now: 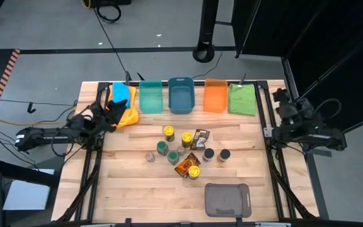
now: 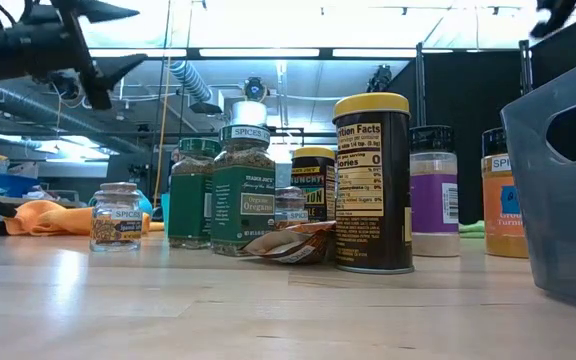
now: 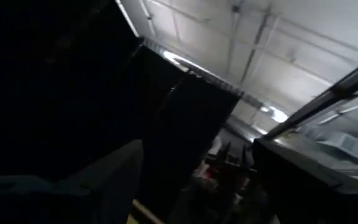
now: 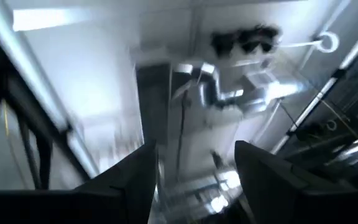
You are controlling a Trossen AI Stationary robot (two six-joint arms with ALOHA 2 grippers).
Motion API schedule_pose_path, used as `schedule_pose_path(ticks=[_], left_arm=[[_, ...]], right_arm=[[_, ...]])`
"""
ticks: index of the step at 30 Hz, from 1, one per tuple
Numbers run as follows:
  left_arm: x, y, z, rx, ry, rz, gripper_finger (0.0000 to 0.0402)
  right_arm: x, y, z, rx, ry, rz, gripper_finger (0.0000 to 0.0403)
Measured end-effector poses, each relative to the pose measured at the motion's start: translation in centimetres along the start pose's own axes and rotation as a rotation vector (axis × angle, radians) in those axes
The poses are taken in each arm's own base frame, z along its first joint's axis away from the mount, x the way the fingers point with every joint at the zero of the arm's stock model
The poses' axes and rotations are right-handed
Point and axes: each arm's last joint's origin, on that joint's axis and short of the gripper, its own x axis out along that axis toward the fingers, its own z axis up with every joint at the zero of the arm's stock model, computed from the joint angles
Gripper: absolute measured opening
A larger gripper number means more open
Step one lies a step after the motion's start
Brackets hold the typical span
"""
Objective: Sort spices by type
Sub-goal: Put the right black seasoning bottle into the orange transparent bin
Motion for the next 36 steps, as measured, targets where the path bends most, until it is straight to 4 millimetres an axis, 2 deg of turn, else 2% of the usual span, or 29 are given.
schedule_pose_path(ticks=[4,7,11,16,20,24,27,32,36], left_arm=[[0.7,-1.4,1.5,-0.026,-0.003,-0.08,0.031],[1.2,-2.2,2.5,-0.027,0.0,-0.106,0.031],[1.7,-3.0,3.5,0.029,0.007,-0.118,0.031],[1.8,-3.2,3.7,0.085,0.015,-0.113,0.031],[1.8,-3.2,3.7,0.088,0.018,-0.111,0.031],[1.8,-2.9,3.2,0.105,0.059,-0.074,0.031],[1.8,-2.7,3.0,0.116,0.08,-0.044,0.031],[1.8,-2.6,2.8,0.13,0.097,-0.027,0.031],[1.8,-2.6,2.8,0.149,0.097,-0.026,0.031]], right_arm=[[4.4,1.4,1.3,-0.099,0.44,-0.062,0.022],[7.8,2.5,1.1,-0.083,0.79,-0.078,0.022],[11.8,4.2,-1.4,-0.062,1.183,0.037,0.022],[15.1,6.2,-6.3,-0.002,1.512,0.163,0.0216],[15.2,6.7,-9.5,0.036,1.802,0.081,0.0213],[13.4,6.6,-12.6,0.057,2.08,-0.084,0.0211],[12.1,6.7,-14.3,0.028,2.252,-0.124,0.0211],[10.9,6.8,-16.6,-0.162,2.343,-0.192,0.0205],[10.4,6.9,-18.1,-0.157,2.392,-0.186,0.0205]])
